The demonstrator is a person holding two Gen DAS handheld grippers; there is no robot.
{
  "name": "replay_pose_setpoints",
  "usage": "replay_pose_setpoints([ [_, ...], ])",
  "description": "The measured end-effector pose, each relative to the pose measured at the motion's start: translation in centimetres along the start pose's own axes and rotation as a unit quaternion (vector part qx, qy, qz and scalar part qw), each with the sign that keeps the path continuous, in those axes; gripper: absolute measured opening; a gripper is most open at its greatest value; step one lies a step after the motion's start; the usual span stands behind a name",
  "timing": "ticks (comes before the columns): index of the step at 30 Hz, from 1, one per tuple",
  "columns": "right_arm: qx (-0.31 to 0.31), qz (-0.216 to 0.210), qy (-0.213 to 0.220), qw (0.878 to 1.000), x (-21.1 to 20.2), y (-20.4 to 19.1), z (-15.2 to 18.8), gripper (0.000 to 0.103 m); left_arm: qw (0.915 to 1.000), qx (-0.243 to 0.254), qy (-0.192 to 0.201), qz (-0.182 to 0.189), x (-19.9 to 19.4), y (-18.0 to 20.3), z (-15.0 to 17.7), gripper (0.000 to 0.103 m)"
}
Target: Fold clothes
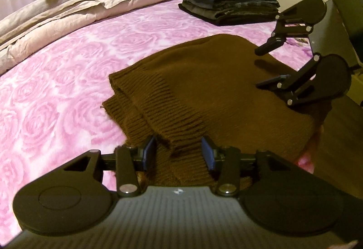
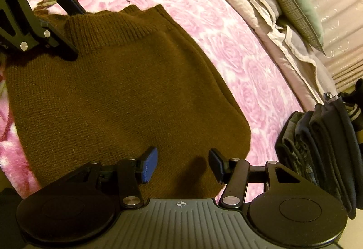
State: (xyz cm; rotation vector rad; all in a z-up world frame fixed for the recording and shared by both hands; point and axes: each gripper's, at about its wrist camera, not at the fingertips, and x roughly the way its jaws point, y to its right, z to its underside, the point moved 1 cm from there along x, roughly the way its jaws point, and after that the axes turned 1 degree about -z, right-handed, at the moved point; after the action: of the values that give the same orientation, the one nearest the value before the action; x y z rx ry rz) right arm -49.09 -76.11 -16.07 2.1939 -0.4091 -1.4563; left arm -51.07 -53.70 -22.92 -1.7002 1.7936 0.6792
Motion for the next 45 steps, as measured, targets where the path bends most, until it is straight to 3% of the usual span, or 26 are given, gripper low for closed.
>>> replay_pose_setpoints([
  [12, 0.004, 0.016, 0.009, 1.0, -0.7, 0.2, 0.2, 0.054, 0.9996, 0.01, 0.016, -0.022, -1.7, 0.4, -0.2, 0.039],
  [15, 0.032, 0.037, 0.04, 0.998, -2.6, 1.0, 0.8, 0.054, 0.9986, 0.015, 0.04, -0.03, -4.0, 0.5, -0.1, 0.037],
  [17, 0.066, 0.025, 0.066, 0.995, -4.4, 1.6, 1.7, 0.054, 0.998, 0.019, 0.053, -0.028, -5.4, 0.7, 0.0, 0.037],
  [20, 0.123, -0.014, 0.1, 0.987, -6.6, 1.8, 3.3, 0.054, 0.9983, 0.037, 0.041, -0.02, -5.0, 1.6, 0.6, 0.038],
  [24, 0.202, -0.069, 0.1, 0.972, -6.4, 1.3, 5.8, 0.054, 0.9978, 0.062, 0.021, -0.013, -4.3, 2.8, 1.5, 0.037],
  [27, 0.241, -0.084, 0.096, 0.962, -5.5, 1.3, 7.4, 0.055, 0.9987, 0.047, 0.012, -0.013, -2.8, 2.2, 2.3, 0.047],
  [30, 0.27, -0.076, 0.126, 0.952, -7.3, 2.1, 7.8, 0.063, 0.9993, 0.032, 0.013, -0.017, -3.0, 1.6, 2.2, 0.047],
  [33, 0.223, -0.052, 0.178, 0.957, -10.4, 0.8, 8.1, 0.066, 0.9984, 0.04, 0.018, -0.034, -4.0, 1.7, 2.2, 0.047],
  [36, 0.134, -0.03, 0.199, 0.97, -12.8, -2.1, 8.2, 0.066, 0.9968, 0.049, 0.026, -0.057, -5.3, 1.5, 2.5, 0.043],
  [38, 0.063, -0.008, 0.193, 0.979, -13.5, -4.4, 8.5, 0.066, 0.9948, 0.06, 0.038, -0.072, -6.4, 1.5, 2.6, 0.041],
  [41, 0.002, 0.008, 0.168, 0.986, -12.5, -6.8, 9.1, 0.066, 0.9891, 0.1, 0.066, -0.085, -8.0, 2.7, 3.3, 0.049],
  [42, -0.013, 0.012, 0.161, 0.987, -12.0, -7.3, 9.2, 0.066, 0.9854, 0.121, 0.076, -0.093, -8.4, 3.4, 3.6, 0.056],
  [45, -0.058, 0.03, 0.146, 0.987, -10.7, -8.6, 8.9, 0.066, 0.9708, 0.193, 0.093, -0.109, -8.7, 5.8, 4.7, 0.063],
])
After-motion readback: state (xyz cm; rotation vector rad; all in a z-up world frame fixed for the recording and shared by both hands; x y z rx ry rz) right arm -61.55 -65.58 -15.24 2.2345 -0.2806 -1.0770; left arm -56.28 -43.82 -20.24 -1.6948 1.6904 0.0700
